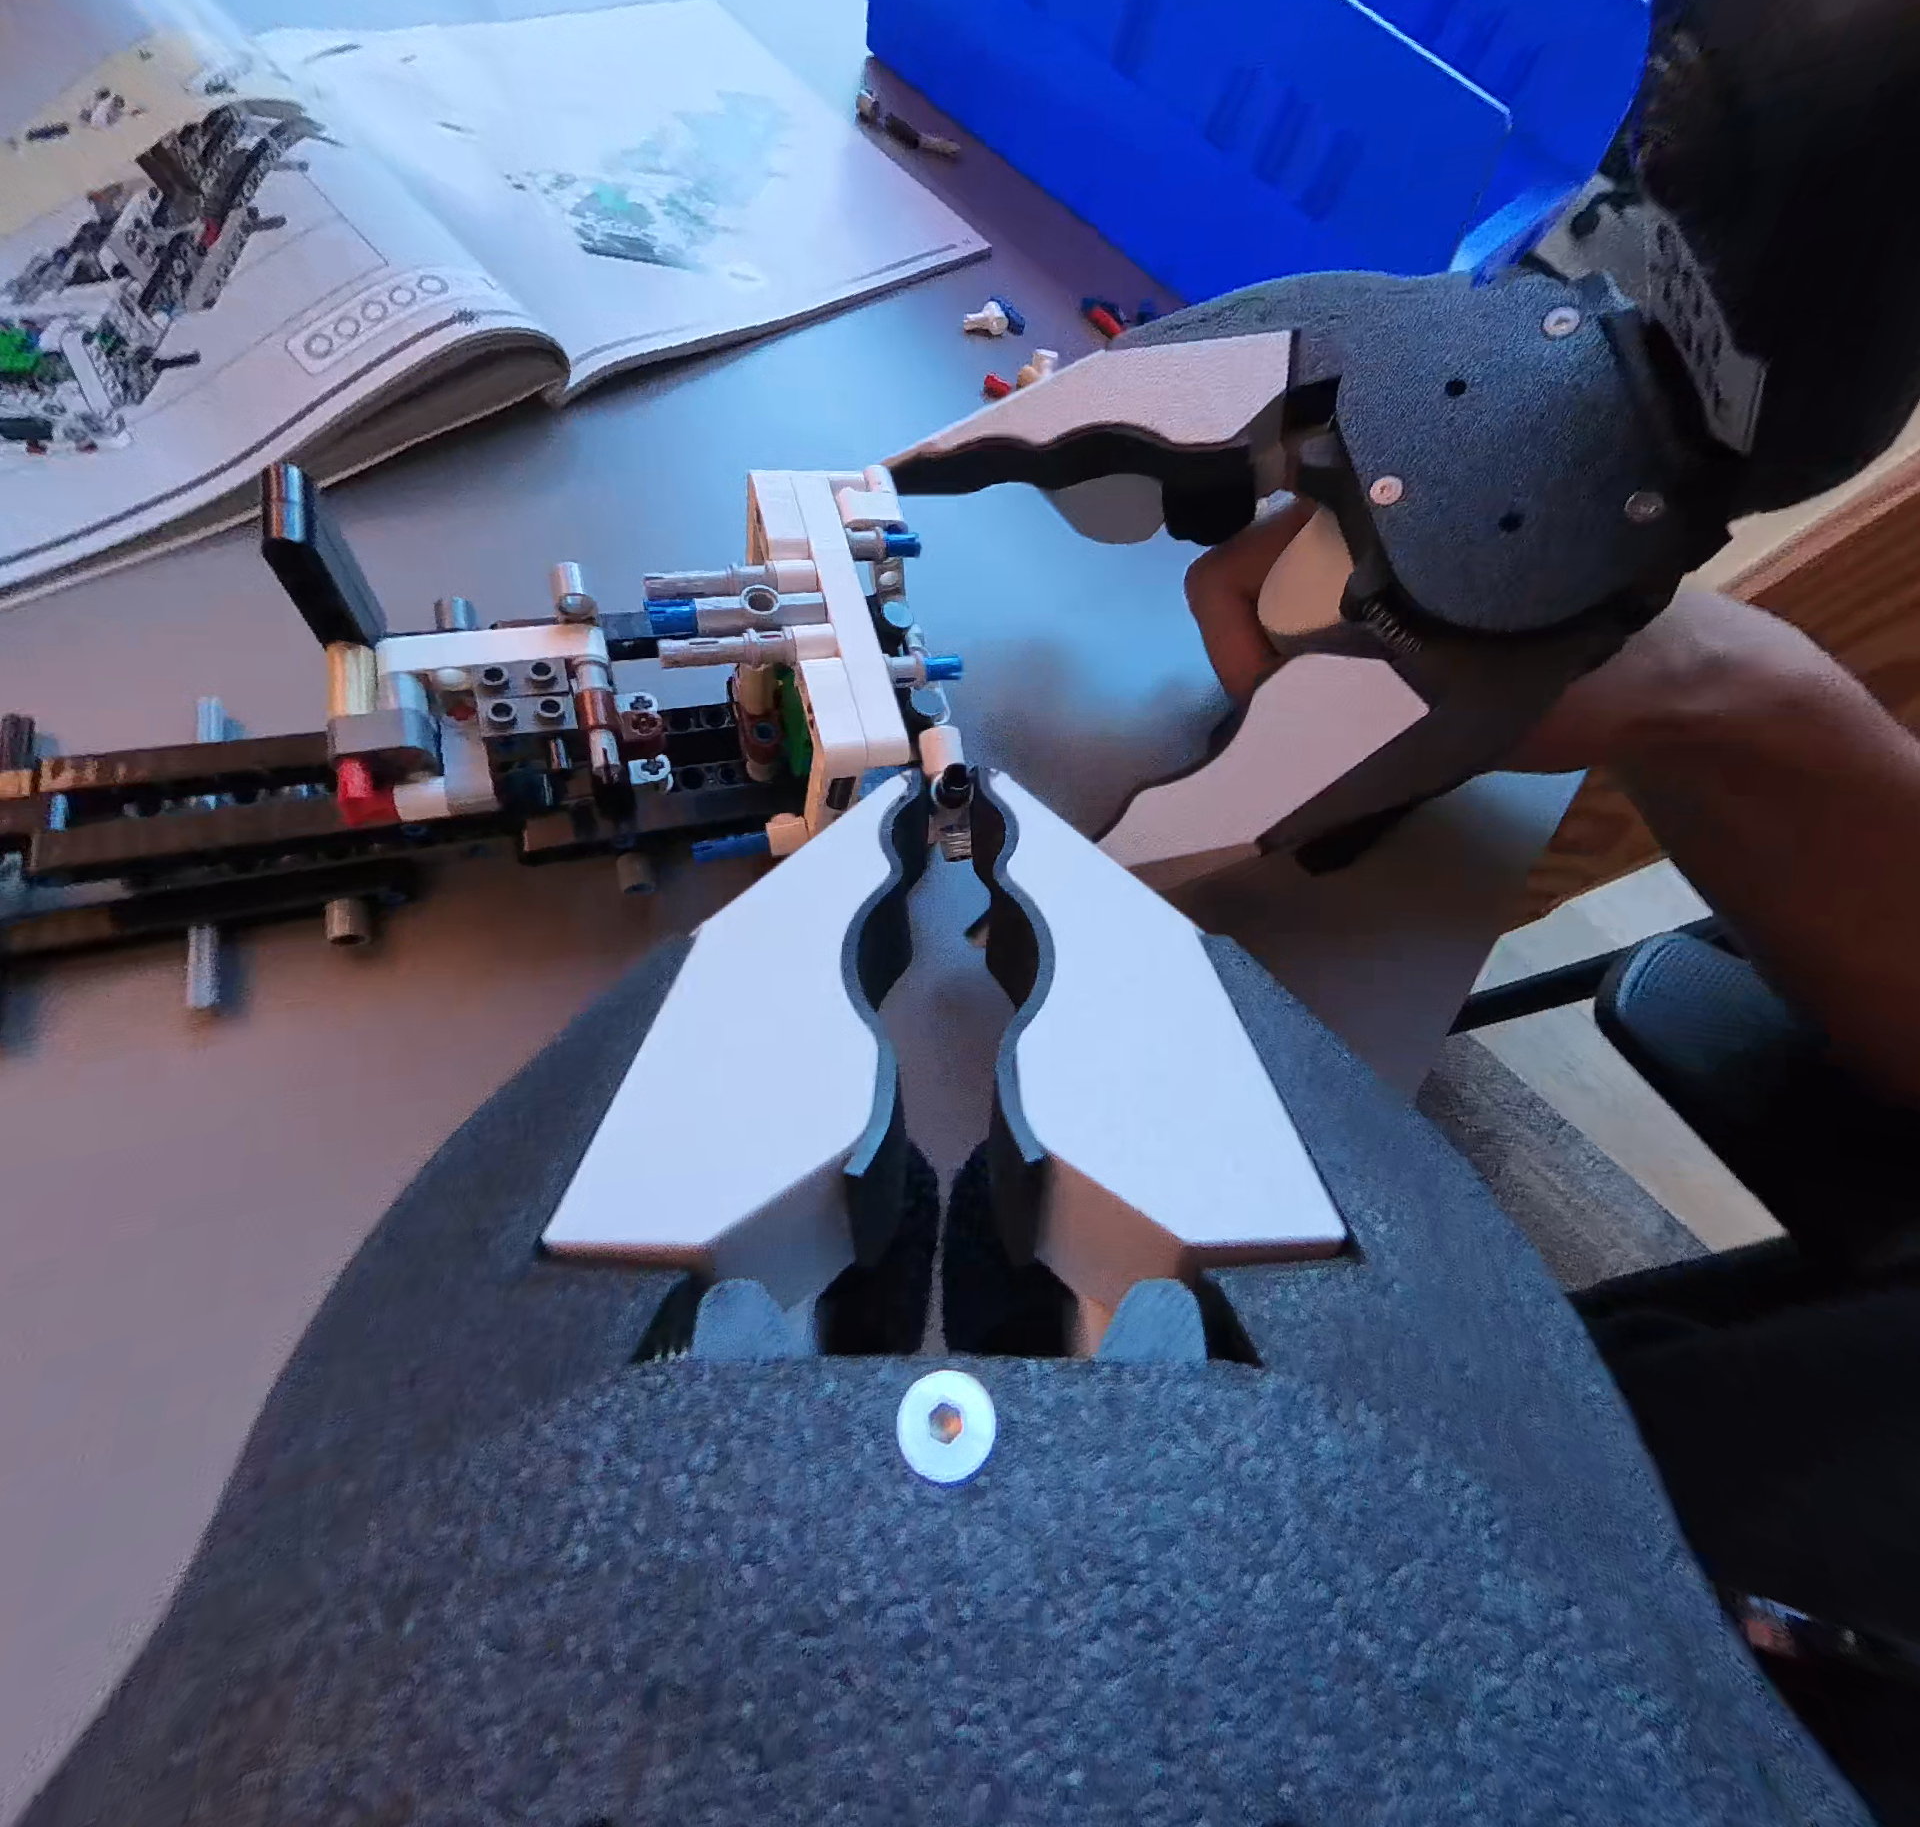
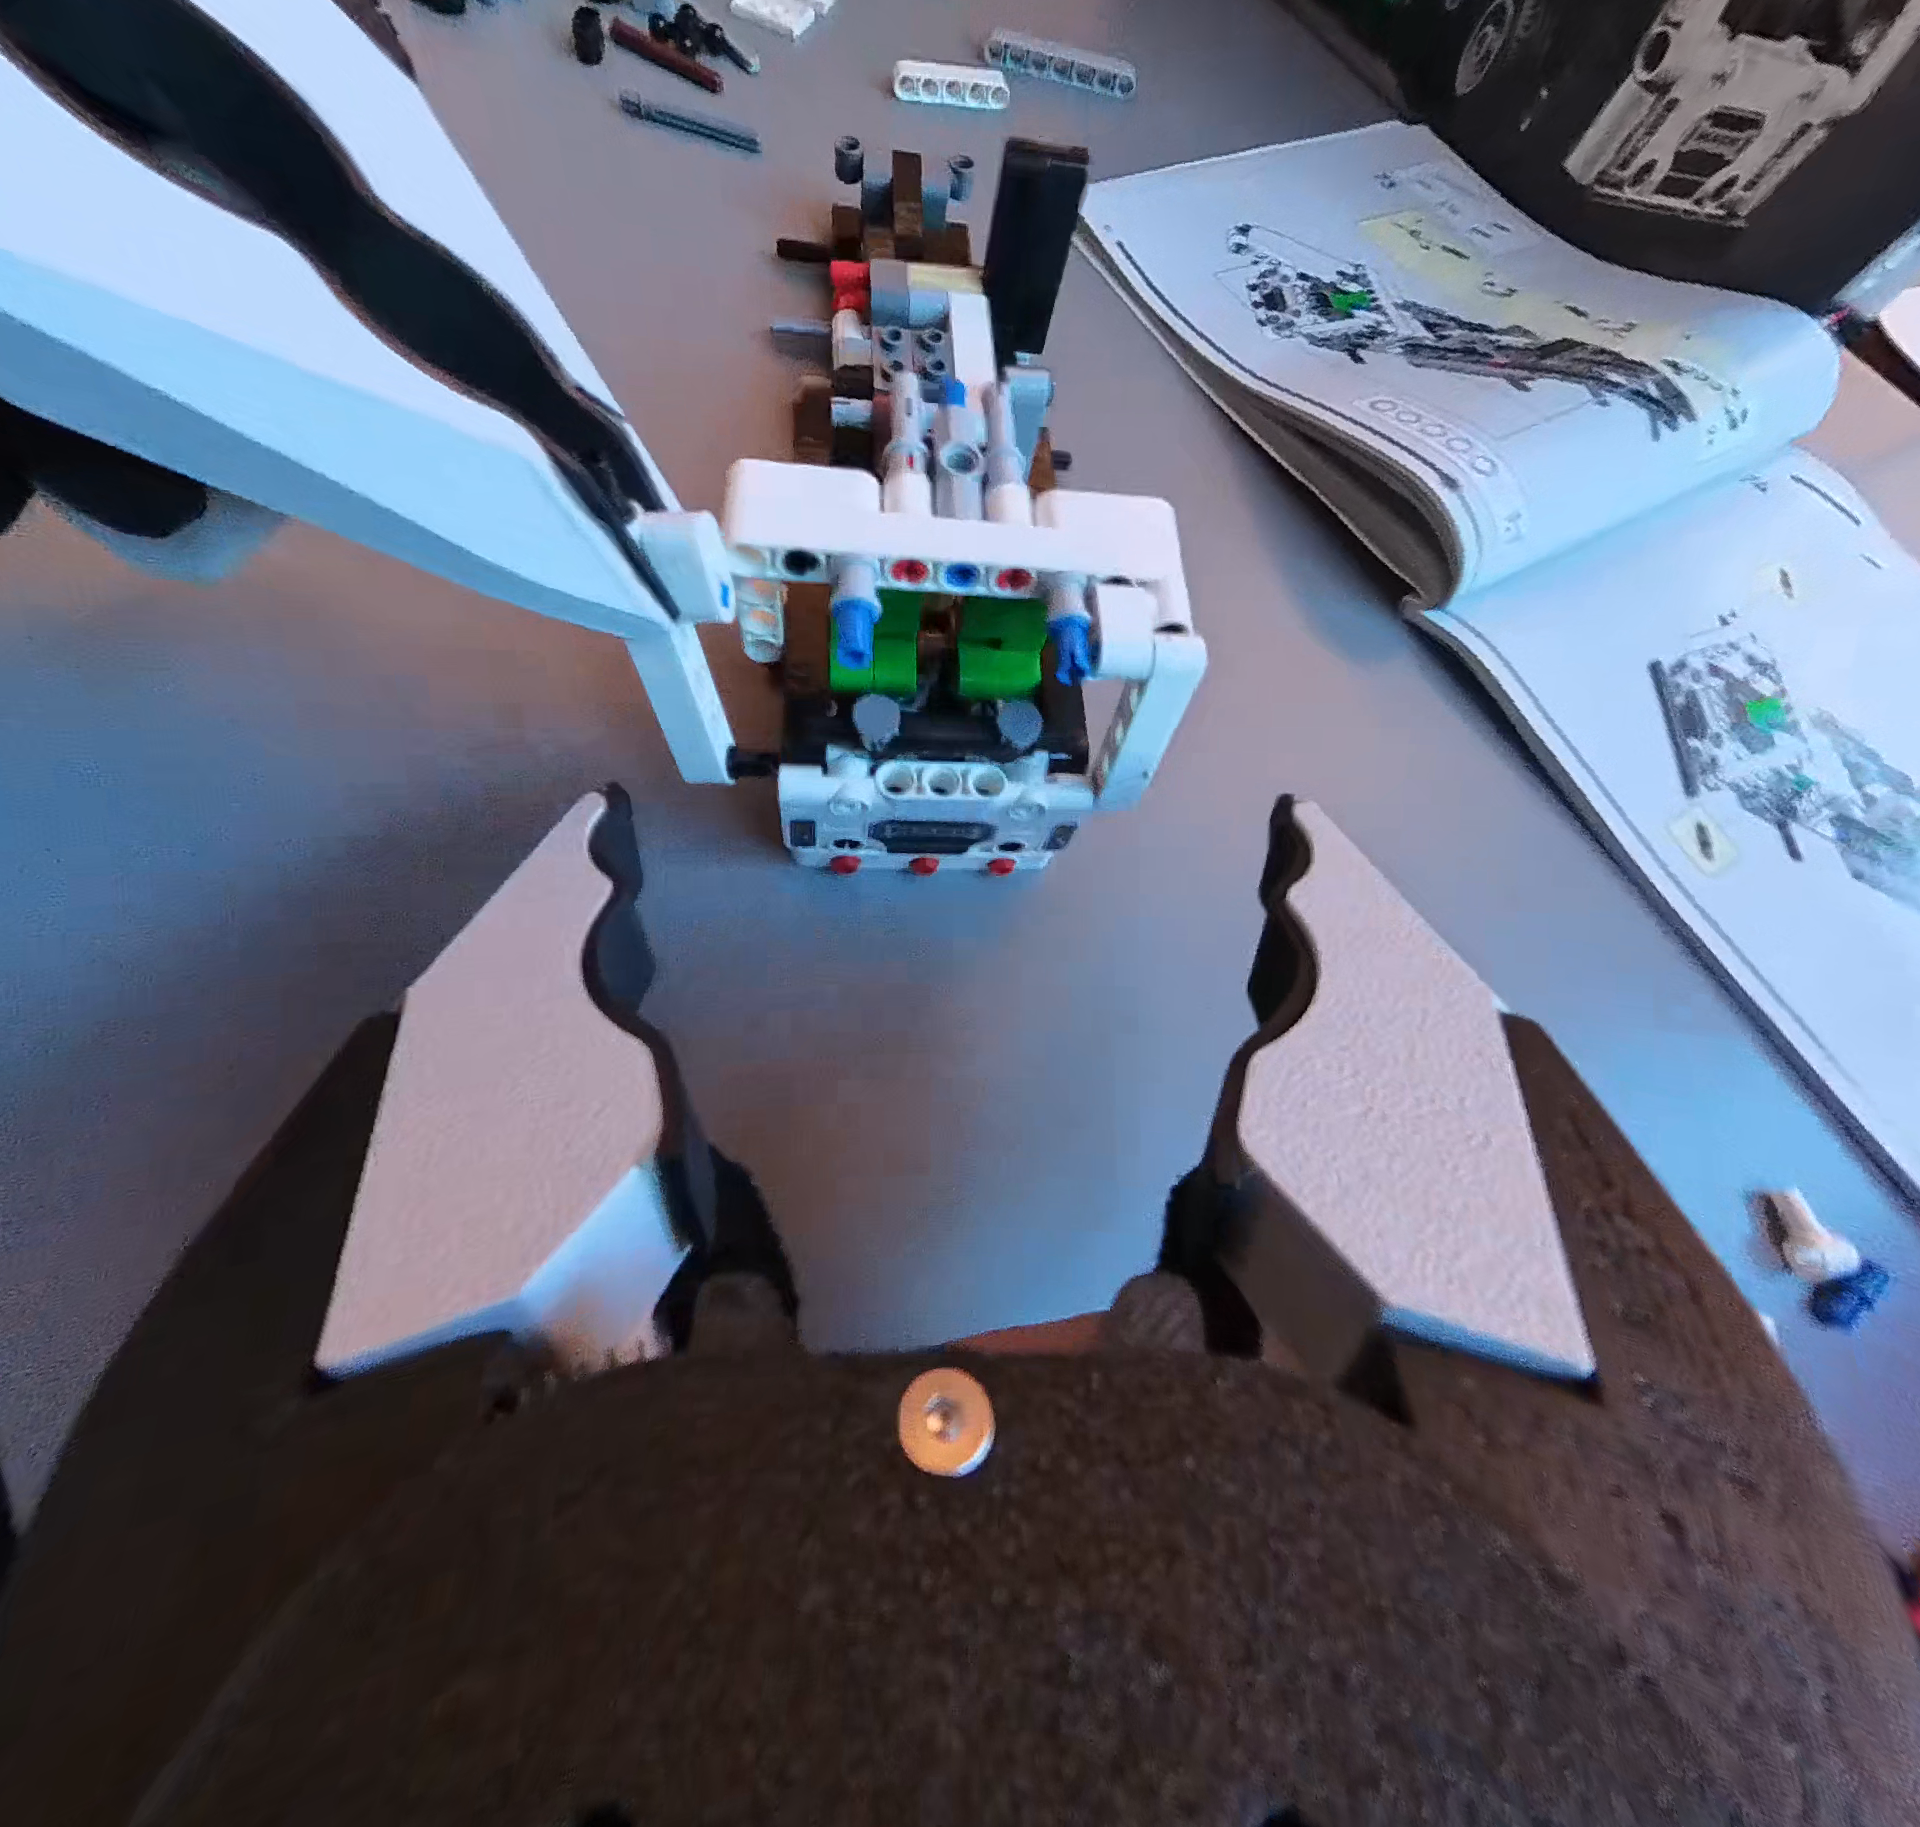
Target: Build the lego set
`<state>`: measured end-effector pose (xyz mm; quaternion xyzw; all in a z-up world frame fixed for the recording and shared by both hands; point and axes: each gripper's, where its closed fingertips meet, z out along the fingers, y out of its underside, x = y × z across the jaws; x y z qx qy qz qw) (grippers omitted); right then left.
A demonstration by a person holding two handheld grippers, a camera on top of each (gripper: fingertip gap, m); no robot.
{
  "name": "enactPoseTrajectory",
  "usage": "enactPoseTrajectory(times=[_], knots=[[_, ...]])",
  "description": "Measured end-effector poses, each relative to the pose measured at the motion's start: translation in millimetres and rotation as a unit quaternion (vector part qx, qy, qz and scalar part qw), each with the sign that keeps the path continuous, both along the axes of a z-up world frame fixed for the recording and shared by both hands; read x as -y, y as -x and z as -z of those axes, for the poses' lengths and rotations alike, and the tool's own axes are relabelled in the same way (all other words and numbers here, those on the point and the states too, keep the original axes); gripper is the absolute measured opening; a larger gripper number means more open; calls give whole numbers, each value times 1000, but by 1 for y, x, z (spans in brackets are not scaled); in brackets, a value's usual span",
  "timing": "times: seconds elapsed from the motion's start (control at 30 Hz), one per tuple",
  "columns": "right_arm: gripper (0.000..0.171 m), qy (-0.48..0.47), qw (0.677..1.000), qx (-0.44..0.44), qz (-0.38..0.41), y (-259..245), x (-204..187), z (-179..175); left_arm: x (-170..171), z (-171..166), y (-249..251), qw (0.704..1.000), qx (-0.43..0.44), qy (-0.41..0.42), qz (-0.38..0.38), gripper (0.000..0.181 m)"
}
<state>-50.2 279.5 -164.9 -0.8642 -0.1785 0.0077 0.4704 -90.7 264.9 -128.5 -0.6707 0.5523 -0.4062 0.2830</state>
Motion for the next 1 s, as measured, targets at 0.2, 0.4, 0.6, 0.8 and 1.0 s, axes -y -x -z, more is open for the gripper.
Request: enactPoseTrajectory(times=[0.2,0.4,0.6,0.8,1.0], knots=[[115,3,1000,-2,-12,6,-7,0,0,5,0,999,-18,41,-22,7],[98,9,1000,3,-24,10,-9,3,0,5,-3,997,-22,68,-41,7],[96,12,1000,5,-26,8,-8,4,0,3,-5,995,-18,83,-51,7],[97,21,999,13,-26,6,-8,8,-1,-1,-8,995,-18,84,-52,6],[98,15,1000,-4,-28,6,-9,4,-3,0,-7,995,-34,75,-54,7]])
